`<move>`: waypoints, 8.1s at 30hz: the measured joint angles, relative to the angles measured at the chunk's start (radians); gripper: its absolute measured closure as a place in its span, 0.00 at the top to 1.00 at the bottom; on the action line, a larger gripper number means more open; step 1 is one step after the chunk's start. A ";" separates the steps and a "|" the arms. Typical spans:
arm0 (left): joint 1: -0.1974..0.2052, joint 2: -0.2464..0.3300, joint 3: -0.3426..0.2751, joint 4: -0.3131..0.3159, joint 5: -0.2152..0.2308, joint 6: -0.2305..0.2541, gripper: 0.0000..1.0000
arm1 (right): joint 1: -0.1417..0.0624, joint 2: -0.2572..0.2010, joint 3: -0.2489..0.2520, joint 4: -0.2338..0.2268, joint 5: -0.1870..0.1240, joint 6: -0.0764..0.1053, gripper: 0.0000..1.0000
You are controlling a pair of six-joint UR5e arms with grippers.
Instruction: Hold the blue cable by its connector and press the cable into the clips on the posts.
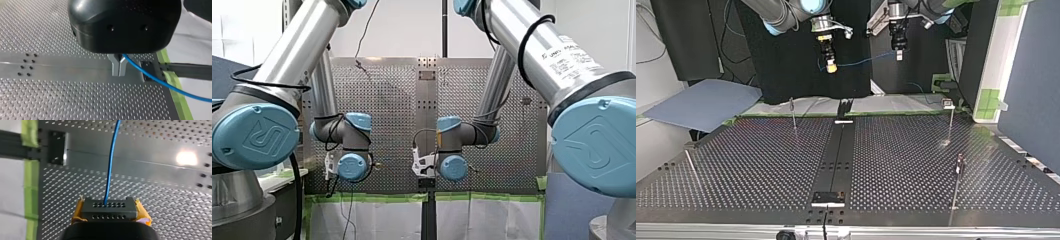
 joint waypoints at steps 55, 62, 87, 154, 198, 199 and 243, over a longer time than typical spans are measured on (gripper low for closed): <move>0.053 0.519 0.201 -0.477 -0.178 0.001 0.00 | -0.034 -0.491 -0.147 0.353 -0.144 0.173 0.00; 0.063 0.570 0.233 -0.511 -0.176 -0.011 0.00 | -0.042 -0.476 -0.147 0.356 -0.176 0.199 0.00; 0.138 0.600 0.332 -0.598 -0.179 -0.046 0.00 | -0.056 -0.451 -0.192 0.364 -0.212 0.204 0.00; 0.469 0.532 0.662 -0.752 0.115 -0.172 0.00 | -0.019 -0.348 -0.517 0.510 -0.243 0.177 0.00; 0.590 0.430 0.709 -0.695 0.394 -0.223 0.00 | -0.080 -0.315 -0.554 0.512 -0.249 0.163 0.00; 0.598 0.429 0.710 -0.688 0.402 -0.230 0.00 | -0.083 -0.312 -0.559 0.512 -0.250 0.163 0.00; 0.694 0.342 0.743 -0.610 0.634 -0.341 0.00 | -0.180 -0.126 -0.850 0.612 -0.281 0.165 0.00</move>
